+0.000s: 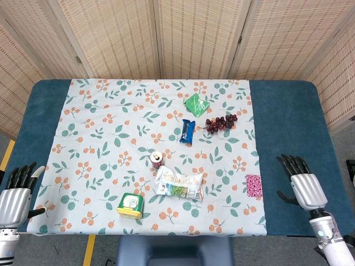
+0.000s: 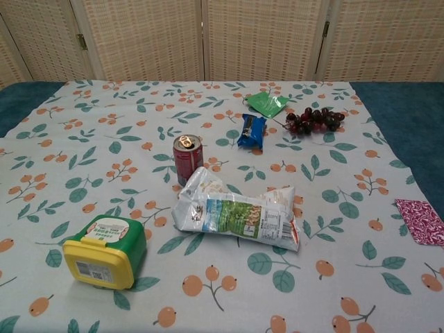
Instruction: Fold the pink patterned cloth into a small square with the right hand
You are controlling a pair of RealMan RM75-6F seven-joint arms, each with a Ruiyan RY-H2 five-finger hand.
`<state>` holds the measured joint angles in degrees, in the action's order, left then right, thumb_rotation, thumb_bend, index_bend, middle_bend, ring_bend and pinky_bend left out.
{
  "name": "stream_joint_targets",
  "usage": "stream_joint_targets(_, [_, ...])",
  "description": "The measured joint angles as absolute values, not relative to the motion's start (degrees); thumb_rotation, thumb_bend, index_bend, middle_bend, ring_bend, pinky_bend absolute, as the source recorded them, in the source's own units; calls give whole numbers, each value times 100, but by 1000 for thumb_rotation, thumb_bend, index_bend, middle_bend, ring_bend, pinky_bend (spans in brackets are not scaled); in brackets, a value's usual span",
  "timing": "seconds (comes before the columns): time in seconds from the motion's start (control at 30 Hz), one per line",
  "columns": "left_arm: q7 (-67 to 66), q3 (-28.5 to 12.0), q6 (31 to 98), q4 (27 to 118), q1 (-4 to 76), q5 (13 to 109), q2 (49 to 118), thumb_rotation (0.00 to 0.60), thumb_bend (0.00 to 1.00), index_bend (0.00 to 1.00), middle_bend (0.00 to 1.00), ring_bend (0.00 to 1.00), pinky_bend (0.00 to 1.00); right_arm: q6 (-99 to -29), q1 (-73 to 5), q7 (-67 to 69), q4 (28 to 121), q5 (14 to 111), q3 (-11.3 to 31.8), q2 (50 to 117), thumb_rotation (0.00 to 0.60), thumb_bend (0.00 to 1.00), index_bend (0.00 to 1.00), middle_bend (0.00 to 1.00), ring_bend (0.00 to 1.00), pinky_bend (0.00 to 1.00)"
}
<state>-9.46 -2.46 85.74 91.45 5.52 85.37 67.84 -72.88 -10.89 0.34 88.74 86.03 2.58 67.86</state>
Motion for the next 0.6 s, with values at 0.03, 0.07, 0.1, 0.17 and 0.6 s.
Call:
stream_joint_targets(0.03, [-943,-247,8575,9140,554,8542,6788,600,193,155,68,69,0,-7195,-1143,47,8834,8601,254,6825,600,273,35,62,0,0])
stream_joint_targets(0.07, [-942,-248,8575,9134,555,8543,6792,600,193,155,68,70,0,-7120,-1187,58,8802,8599,251,6855,600,273,34,61,0,0])
stream_joint_targets(0.1, [-943,-247,8571,9125,557,8543,6799,600,193,154,68,71,0,-7041,-1234,70,8765,8594,249,6889,600,273,34,60,0,0])
stream_joint_targets(0.17, [-942,-242,8557,9119,559,8541,6808,600,193,155,68,71,0,-6854,-1349,96,8658,8572,249,6994,600,273,28,57,0,0])
stream_joint_targets(0.6, [-894,-229,8499,9068,557,8496,6833,600,193,155,68,82,0,-6010,-1909,88,7901,8327,256,7704,600,195,0,0,0,0])
